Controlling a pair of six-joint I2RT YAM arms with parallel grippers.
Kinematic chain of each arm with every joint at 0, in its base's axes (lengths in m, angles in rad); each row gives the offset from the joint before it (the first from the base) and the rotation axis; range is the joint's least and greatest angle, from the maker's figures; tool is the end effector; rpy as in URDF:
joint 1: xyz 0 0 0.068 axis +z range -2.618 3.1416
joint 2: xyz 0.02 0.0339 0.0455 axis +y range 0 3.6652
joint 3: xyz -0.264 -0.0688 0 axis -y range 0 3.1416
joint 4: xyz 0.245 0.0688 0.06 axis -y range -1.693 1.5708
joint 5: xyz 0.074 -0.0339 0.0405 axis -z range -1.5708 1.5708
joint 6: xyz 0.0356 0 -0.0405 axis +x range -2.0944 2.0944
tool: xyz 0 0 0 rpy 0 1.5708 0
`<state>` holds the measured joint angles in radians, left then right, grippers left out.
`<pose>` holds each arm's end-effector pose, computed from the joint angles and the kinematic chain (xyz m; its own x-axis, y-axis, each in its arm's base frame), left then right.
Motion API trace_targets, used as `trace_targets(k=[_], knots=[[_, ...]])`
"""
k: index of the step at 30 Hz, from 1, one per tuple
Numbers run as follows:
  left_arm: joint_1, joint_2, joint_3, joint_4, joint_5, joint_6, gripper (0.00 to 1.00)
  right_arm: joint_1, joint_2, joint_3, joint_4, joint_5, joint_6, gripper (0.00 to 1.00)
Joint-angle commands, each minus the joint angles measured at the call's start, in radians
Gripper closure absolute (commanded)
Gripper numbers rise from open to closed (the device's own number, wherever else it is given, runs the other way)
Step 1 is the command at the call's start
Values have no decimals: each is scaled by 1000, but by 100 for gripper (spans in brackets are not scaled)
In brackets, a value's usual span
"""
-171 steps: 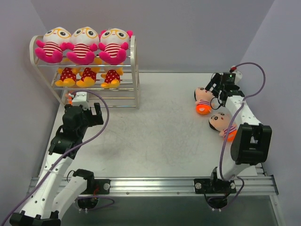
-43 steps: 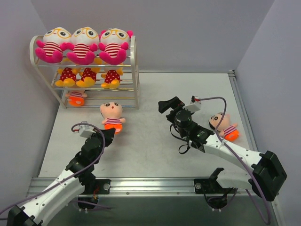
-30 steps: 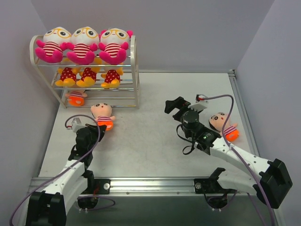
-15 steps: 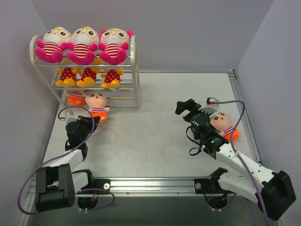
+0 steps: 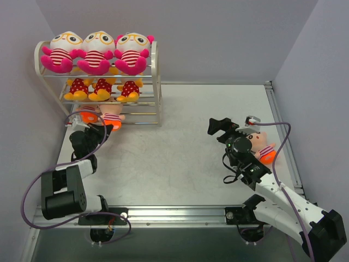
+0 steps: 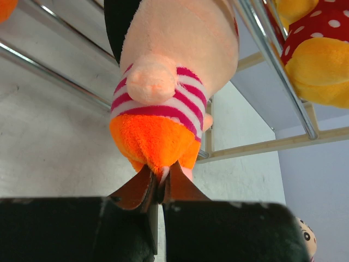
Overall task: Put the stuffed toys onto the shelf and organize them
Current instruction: Place the stuffed toy onto shelf
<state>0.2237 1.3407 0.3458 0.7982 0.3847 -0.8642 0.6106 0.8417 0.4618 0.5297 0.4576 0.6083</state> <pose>0.2452 0.0421 0.1768 -0.2403 -0.7777 -0.5809 -0.0454 0.6068 -0.7935 0.1718 0.1010 0.2911 0.0109 0.6334 -0.7738 -0.1983 0.7598 0.6192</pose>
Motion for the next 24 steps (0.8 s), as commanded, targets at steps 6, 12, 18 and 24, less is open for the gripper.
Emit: trace_targets(k=[6,12,18,24], knots=[[31,116,110,114,100,60,98,14,-44,-17,50,52,-38,0],[37,198,139,170,102,51,98,20,-35,-25,67,50,-44,1],[49,322,165,297,117,4,97,20,-26,-28,73,44,-50,1],[51,436,193,424,135,-44,98,20,-9,-34,85,36,-53,1]])
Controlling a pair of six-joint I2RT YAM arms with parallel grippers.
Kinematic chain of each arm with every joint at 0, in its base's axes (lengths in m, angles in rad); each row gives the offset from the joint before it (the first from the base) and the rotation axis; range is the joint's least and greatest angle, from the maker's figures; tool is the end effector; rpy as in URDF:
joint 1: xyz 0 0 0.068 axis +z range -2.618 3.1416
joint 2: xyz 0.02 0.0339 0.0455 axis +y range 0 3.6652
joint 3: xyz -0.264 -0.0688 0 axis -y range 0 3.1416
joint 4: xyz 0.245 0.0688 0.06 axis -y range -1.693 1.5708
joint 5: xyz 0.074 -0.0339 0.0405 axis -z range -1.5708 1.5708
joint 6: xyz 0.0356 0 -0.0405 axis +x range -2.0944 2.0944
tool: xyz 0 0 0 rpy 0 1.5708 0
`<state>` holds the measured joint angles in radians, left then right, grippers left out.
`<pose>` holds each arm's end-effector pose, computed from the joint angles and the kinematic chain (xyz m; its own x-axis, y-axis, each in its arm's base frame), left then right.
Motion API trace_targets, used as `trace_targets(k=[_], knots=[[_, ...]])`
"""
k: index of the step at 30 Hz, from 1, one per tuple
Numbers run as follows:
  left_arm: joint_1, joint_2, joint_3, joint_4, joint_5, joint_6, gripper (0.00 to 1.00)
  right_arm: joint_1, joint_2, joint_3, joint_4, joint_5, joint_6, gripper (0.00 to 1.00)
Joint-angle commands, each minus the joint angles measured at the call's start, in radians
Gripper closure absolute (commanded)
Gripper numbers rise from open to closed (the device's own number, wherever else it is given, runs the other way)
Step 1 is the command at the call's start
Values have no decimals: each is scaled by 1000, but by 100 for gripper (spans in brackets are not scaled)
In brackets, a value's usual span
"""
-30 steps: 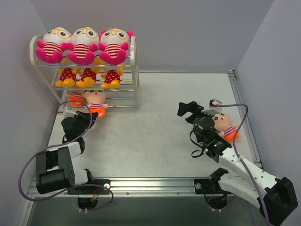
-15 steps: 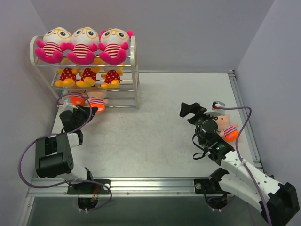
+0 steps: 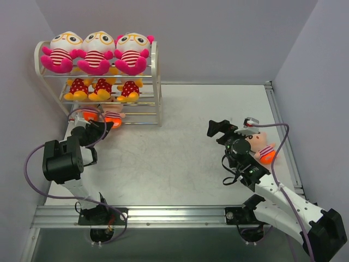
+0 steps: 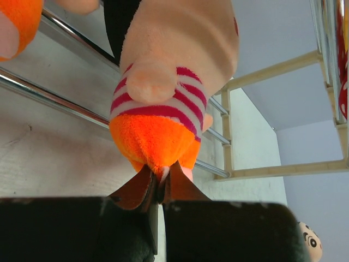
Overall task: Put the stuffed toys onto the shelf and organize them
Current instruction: Place the stuffed toy onto shelf
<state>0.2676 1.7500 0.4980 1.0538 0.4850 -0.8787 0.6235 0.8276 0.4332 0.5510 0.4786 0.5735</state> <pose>0.2978 0.0644 0.1387 -0.2805 -0.7832 -0.5550 -0.0142 0.5815 -0.8134 0.1678 0.1005 0.2856 0.0255 0.6116 -0.7908 -0.1938 0.7790 0.5963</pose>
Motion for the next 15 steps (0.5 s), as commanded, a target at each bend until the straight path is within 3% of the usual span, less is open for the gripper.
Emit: trace_targets(k=[1,15], knots=[[7,43,48,184,41,-32,98,7,5,-5,64,15,-20,1],[21,97,100,149,56,-20,98,5,24,-8,75,15,-23,1]])
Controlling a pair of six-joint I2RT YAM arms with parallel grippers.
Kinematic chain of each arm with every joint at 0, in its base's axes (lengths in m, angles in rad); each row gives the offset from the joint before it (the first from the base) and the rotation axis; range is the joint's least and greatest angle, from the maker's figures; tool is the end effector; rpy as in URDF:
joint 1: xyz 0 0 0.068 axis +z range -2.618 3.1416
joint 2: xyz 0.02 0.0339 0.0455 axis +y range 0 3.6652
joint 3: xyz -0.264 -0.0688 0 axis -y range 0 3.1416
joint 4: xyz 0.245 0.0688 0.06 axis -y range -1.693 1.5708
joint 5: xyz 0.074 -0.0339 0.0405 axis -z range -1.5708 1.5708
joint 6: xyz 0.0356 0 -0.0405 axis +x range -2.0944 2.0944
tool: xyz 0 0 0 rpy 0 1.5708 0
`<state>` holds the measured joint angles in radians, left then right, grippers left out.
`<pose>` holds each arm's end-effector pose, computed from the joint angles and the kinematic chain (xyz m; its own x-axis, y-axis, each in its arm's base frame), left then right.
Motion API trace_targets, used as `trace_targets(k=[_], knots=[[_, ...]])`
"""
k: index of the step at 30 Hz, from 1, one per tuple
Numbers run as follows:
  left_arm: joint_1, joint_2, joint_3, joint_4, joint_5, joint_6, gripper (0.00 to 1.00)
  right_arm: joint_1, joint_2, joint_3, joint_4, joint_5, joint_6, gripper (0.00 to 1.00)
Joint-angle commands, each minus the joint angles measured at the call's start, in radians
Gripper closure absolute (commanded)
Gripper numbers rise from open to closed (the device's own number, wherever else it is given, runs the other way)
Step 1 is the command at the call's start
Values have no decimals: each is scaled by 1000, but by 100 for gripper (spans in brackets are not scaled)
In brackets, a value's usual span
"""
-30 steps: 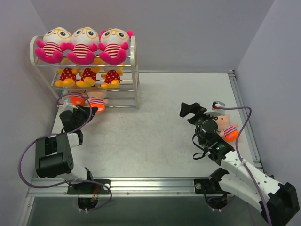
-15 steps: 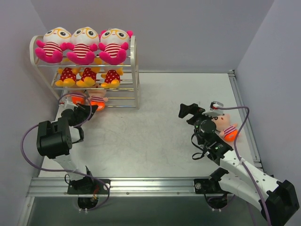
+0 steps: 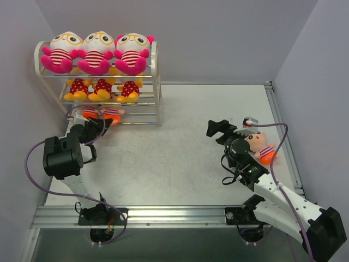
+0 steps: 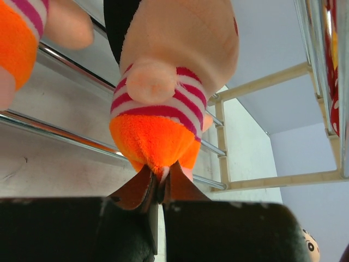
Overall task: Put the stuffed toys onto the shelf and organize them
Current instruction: Place the stuffed toy onto shelf
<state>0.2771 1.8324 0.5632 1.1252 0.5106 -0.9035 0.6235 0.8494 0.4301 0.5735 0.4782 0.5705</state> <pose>0.3148 0.0714 0.1373 -0.2634 -0.7874 -0.5574 0.0318 0.5704 -0.8208 0.1705 0.1024 0.2830 0.0244 0.6081 -0.7935 -0.1929 0.7816 0.5931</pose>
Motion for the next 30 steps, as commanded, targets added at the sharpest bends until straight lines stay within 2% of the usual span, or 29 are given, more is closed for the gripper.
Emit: trace_targets(k=[1,25,30], knots=[[13,19,38,74,31,3,98,5,4,-5,54,16,-20,0],[31,97,115,-68,88,41,98,7,13,-10,63,11,-20,1],[34,100,135,-114,94,52,95,5,13,-11,65,11,-21,1]])
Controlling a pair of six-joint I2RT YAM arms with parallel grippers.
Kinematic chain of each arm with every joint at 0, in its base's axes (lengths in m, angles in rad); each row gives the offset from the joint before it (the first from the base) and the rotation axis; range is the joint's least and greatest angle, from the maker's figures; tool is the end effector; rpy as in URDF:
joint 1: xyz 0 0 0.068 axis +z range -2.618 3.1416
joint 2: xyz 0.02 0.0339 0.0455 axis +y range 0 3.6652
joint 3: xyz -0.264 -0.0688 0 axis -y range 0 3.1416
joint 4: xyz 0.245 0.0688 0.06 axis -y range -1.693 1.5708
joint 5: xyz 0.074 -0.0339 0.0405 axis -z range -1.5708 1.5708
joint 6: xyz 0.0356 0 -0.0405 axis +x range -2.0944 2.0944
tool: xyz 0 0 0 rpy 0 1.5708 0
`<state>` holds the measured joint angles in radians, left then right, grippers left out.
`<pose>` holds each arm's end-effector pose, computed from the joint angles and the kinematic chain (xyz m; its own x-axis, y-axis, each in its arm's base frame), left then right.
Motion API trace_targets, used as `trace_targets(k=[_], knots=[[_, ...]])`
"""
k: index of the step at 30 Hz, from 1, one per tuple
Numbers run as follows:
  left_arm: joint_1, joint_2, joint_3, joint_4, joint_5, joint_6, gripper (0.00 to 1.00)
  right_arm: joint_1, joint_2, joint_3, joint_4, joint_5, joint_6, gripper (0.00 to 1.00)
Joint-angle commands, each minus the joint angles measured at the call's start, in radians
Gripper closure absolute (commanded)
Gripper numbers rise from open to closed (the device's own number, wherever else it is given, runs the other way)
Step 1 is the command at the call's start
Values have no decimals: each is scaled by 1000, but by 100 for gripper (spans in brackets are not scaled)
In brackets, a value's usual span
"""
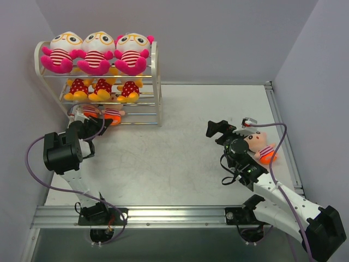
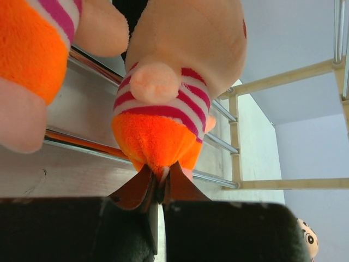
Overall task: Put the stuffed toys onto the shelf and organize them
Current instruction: Place the stuffed toy onto shelf
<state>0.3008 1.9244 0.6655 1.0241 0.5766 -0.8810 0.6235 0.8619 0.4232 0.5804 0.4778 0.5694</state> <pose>0.3350 0.0836 0.1222 -0.3404 -0.7827 -0.5211 -0.0072 0.5563 -0.8309 0.1719 0.1035 0.2791 0.0163 0.6014 -0.7988 -0.1872 0.7866 0.5884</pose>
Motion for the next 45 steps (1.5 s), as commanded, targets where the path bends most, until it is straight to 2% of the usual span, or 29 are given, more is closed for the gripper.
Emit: trace_targets(k=[1,8,17,18,21,23,45], knots=[[12,7,32,-15,28,30,94,5,0,-4,58,12,-19,0],[14,-5,43,-55,25,43,81,5,0,-4,58,10,-19,1],[20,-18,51,-84,17,48,77,5,0,-6,59,8,-19,1],[21,-18,57,-87,20,48,83,5,2,-6,59,10,-20,1],[21,-18,63,-101,26,51,89,5,2,-6,59,10,-19,1],[21,-18,75,-111,38,54,97,5,2,-6,61,8,-20,1],[20,18,92,-102,85,30,97,5,8,-9,67,7,-17,1]])
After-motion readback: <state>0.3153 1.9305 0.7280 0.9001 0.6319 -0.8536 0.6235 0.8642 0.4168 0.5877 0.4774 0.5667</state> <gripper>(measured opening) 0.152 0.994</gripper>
